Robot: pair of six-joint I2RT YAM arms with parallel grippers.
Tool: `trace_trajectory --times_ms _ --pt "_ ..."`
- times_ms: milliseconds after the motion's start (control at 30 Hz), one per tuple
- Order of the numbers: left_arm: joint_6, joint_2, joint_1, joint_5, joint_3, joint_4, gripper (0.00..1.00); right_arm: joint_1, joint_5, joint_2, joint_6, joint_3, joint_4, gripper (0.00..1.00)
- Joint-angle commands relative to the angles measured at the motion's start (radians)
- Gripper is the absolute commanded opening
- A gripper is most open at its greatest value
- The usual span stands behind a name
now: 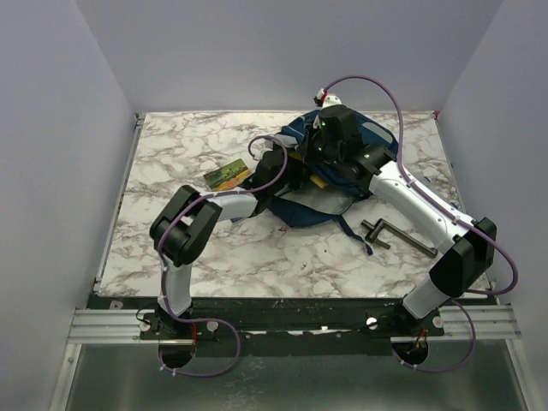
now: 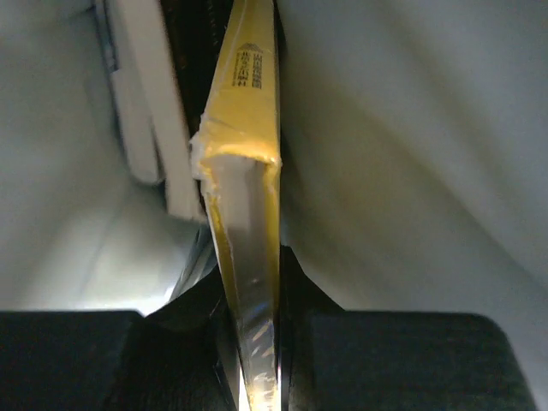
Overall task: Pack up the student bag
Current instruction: Place the book in the student bag.
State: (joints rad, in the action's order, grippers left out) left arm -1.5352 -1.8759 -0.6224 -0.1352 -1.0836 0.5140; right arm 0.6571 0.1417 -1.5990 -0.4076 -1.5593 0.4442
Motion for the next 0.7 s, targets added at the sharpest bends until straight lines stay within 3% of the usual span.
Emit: trace_trajectory --times_ms 0,200,233,400,500,567,667 --pt "0.035 -0.142 -0.058 0.252 -0.195 0.251 0.0 0.009 -0.076 0.033 -0.051 -0.085 -0.121 0.0" --pt "-0.006 -0.27 -0.091 0.398 -0.316 0.242 0.0 0.007 -0.08 0.043 -0.074 -0.067 -0.148 0.0" --pt "-0.008 -0.283 -0.092 0.404 -0.331 0.234 0.04 0.007 -0.079 0.042 -0.074 -0.065 -0.149 0.0" --pt "0.007 -0.302 -0.082 0.355 -0.355 0.113 0.43 0.001 -0.058 0.051 -0.061 -0.042 -0.143 0.0" --pt "0.02 -0.269 -0.074 0.277 -0.326 0.04 0.54 -0.011 -0.047 0.07 -0.056 -0.018 -0.142 0.0" --pt "0.028 -0.233 -0.066 0.237 -0.309 -0.048 0.67 -0.017 -0.043 0.08 -0.056 -0.01 -0.139 0.0" --pt "0.042 -0.182 -0.056 0.206 -0.264 -0.1 0.69 -0.021 -0.042 0.089 -0.056 0.0 -0.142 0.0"
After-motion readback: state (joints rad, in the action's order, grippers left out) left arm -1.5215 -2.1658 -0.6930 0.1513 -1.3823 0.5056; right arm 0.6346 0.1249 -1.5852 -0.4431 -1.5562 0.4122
